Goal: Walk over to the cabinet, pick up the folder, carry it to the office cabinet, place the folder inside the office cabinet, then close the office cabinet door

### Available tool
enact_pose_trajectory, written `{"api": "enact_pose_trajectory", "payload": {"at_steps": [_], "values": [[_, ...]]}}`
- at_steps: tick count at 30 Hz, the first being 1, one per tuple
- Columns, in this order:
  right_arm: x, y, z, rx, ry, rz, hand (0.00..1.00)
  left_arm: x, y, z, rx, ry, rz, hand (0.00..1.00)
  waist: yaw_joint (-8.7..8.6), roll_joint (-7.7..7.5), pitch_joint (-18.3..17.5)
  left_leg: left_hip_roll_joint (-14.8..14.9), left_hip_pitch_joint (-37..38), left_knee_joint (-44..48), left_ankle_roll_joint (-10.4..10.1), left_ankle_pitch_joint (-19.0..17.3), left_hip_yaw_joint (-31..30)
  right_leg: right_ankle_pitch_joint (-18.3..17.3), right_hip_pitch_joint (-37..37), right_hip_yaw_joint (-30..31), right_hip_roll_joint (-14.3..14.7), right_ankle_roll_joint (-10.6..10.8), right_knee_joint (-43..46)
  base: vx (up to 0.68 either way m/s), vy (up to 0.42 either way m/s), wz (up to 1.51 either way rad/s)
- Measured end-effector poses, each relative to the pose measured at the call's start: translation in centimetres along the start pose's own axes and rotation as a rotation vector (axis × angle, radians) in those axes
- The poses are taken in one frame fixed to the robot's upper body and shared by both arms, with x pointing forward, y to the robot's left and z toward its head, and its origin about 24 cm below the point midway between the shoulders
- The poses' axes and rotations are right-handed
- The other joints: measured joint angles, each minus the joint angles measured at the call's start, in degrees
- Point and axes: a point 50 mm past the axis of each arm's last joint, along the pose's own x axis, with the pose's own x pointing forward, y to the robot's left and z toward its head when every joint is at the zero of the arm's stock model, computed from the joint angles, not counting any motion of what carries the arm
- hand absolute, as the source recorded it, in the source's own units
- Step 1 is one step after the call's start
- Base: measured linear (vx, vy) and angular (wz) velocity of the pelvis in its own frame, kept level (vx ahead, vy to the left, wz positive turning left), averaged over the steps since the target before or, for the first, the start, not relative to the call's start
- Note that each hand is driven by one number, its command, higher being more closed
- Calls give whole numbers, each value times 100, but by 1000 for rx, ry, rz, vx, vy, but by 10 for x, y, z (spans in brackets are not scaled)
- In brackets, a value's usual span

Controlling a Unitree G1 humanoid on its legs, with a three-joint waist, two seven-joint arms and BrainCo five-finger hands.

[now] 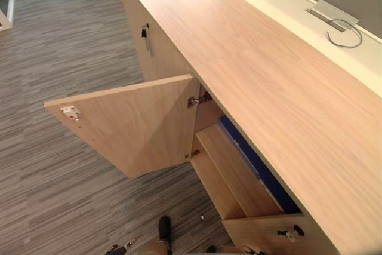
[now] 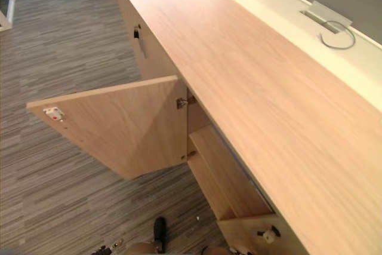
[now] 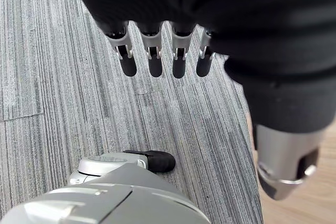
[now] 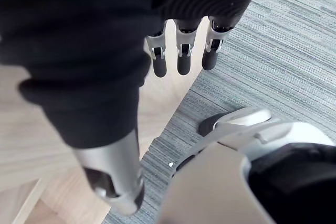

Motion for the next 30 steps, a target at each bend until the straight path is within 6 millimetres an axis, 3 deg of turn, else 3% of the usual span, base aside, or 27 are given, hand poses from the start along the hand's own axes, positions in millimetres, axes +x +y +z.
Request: {"api": "enact_pose_trajectory", "payload": {"at_steps": [4, 5, 6, 7, 9, 12, 13, 14, 15, 16, 17, 18, 19, 20, 21, 22, 24, 26, 28, 30], "values": [[1, 0, 1, -3, 11, 0, 0, 0, 1, 6, -22, -22, 9, 0, 41, 2, 87, -9, -134, 167, -4, 69, -151, 24, 48, -215, 8, -29, 72, -39, -13, 29], [0, 2, 1, -2, 5, 4, 0, 1, 0, 11, -24, -38, 8, 0, 18, -19, 169, 17, -252, 388, 53, -74, -24, 79, 45, -357, -28, -84, 81, -166, 19, 38], [0, 4, 2, 1, -6, 7, 0, 2, 2, 19, -22, -57, 16, 0, 13, -64, 248, 320, -549, 1256, 243, -604, 911, 92, 53, -501, -79, -103, 93, -169, 33, 35], [0, 0, 3, 1, -15, -5, 0, 2, 3, 21, -18, -70, 25, 0, 3, -42, 321, 759, -779, 2263, 219, -1165, 1529, 91, 67, -616, -115, -105, 184, -121, 43, 26], [0, -8, 4, 8, -32, -35, 0, 2, 7, 24, -23, -80, 50, 0, -2, 20, 332, 1233, -886, 3215, 184, -1538, 1466, 85, 82, -685, -204, -106, 322, -64, 143, -2], [-1, -15, 15, 23, -84, -60, 0, 4, 29, 38, -85, -111, 142, 0, -110, 72, 307, 1810, -919, 3904, 96, -1849, 1173, 97, -166, -736, -578, -65, 693, -21, 291, -2], [-1, -20, 13, 57, -80, -81, 0, 5, 42, 54, -111, -154, 189, 0, -163, 83, 293, 2123, -914, 3943, 101, -1841, 1096, 121, -324, -774, -808, 34, 907, 2, 531, 34], [-3, -31, 6, 82, -66, -112, 0, 3, 54, 77, -121, -238, 227, 0, -157, 131, 245, 2411, -903, 3697, 189, -1546, 1105, 108, -529, -766, -1057, 299, 1130, -6, 593, 42], [-3, -37, 4, 92, -63, -128, 0, 0, 60, 88, -122, -285, 244, 0, -141, 169, 232, 2355, -901, 3474, -134, -1637, 1033, 80, -661, -747, -1224, 455, 1256, 2, 786, 60], [-4, -39, -3, 124, -40, -141, 0, -5, 73, 116, -128, -383, 282, 0, -152, 51, 237, 1817, -973, 3282, -416, -1860, 1031, -1, -894, -731, -1609, 647, 1402, 2, 597, 82], [-5, -35, -14, 133, -4, -135, 0, -10, 79, 137, -154, -455, 305, 0, -169, 16, 242, 1486, -1157, 3270, -428, -1862, 929, -7, -938, -686, -1741, 660, 1267, -12, 518, 80], [-5, -32, -16, 138, 4, -128, 0, -13, 84, 143, -171, -482, 322, 0, -160, 21, 245, 1376, -1192, 3286, -431, -1864, 954, 7, -921, -686, -1727, 652, 1164, -34, 311, 60], [-5, -26, -18, 155, 8, -118, 0, -18, 89, 149, -205, -519, 347, 0, -171, 81, 261, 1236, -1217, 3316, -478, -1932, 1089, 304, -781, -666, -1779, 673, 973, -41, 284, 15], [-5, -30, -17, 204, -3, -137, 0, -21, 91, 152, -222, -542, 360, 0, -138, 181, 248, 1181, -1284, 3354, -419, -2031, 1163, 654, -838, -658, -1859, 743, 943, -51, 302, 6], [-5, -31, -16, 209, -6, -142, 0, -22, 91, 151, -224, -546, 361, 0, -135, 230, 232, 1178, -1304, 3337, -407, -2138, 1228, 786, -886, -666, -1881, 720, 942, -58, 374, -2], [-6, -31, -17, 218, -9, -147, 0, -22, 89, 150, -226, -549, 361, 0, -145, 245, 200, 1308, -1267, 3277, -400, -2163, 1638, 993, -966, -656, -1946, 713, 942, -40, 222, 6], [-6, -28, -14, 232, -32, -142, 0, -21, 75, 149, -228, -548, 331, 0, -169, 255, 180, 1430, -1184, 3077, -382, -1954, 2039, 1281, -1124, -624, -1961, 692, 960, 9, 126, 7], [-6, -24, -15, 213, -30, -135, 0, -20, 59, 147, -221, -545, 296, 0, -148, 248, 171, 1452, -1194, 2863, -376, -1802, 2049, 1350, -1263, -567, -1820, 647, 835, 4, 28, -6], [-6, -20, -15, 197, -28, -125, 0, -20, 38, 144, -189, -541, 243, 0, -112, 143, 108, 1440, -1144, 2621, -435, -1563, 2130, 1361, -1191, -559, -1689, 651, 545, 53, -82, -15], [-6, -20, -12, 165, -36, -120, 0, -20, 22, 142, -175, -536, 201, 0, -89, 161, 81, 1442, -913, 2307, -472, -1350, 2243, 1354, -1211, -542, -1630, 661, 569, 87, -135, -28]]}}
